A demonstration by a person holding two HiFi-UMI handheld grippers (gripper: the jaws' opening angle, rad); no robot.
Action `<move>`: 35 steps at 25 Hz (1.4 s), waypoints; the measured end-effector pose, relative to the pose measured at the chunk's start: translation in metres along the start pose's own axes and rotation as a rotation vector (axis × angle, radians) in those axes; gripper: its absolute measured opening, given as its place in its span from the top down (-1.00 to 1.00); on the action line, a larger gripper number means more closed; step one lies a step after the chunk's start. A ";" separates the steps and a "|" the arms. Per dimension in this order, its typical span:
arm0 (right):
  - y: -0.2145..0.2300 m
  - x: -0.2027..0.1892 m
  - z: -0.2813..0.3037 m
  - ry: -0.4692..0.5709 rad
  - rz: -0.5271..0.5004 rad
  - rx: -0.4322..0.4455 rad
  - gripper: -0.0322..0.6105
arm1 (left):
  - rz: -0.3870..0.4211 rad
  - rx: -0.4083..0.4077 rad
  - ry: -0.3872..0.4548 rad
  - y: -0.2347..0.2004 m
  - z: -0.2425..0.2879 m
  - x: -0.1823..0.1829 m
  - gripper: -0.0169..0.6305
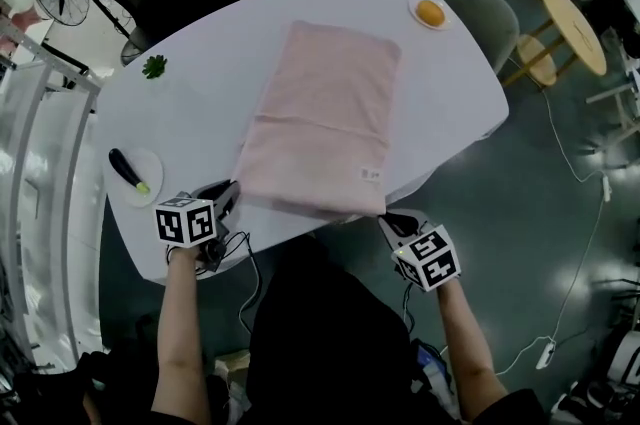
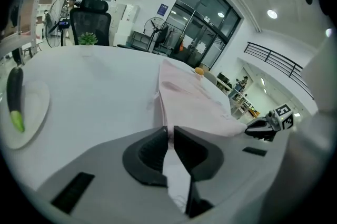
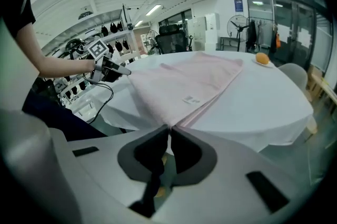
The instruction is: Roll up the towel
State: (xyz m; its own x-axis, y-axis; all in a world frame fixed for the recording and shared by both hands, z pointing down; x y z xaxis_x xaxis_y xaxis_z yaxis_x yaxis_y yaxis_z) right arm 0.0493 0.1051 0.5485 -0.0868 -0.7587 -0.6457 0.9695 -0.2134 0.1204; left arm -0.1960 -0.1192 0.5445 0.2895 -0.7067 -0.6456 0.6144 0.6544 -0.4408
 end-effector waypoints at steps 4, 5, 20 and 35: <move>-0.010 -0.019 -0.011 -0.012 -0.020 0.007 0.82 | 0.012 0.027 0.005 0.013 -0.016 -0.024 0.80; -0.013 -0.024 -0.013 -0.013 -0.021 0.009 0.82 | 0.010 0.032 0.008 0.016 -0.020 -0.031 0.80; -0.033 -0.055 -0.024 -0.037 0.002 0.028 0.81 | 0.007 0.113 -0.014 0.033 -0.048 -0.070 0.80; 0.008 -0.010 -0.017 0.029 0.217 0.004 0.81 | 0.006 0.045 -0.010 0.032 -0.017 0.002 0.80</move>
State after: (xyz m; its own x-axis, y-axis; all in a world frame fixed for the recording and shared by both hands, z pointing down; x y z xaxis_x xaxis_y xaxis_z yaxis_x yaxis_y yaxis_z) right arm 0.0621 0.1217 0.5433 0.1303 -0.7693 -0.6255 0.9638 -0.0499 0.2621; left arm -0.1882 -0.0954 0.5189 0.3003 -0.7059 -0.6415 0.6453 0.6456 -0.4083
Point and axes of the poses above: the fingertips, and each gripper's own axes: z forward along the fingers, y to its right, x out of its top, the point moved 2 cm from there along -z, backward along the fingers
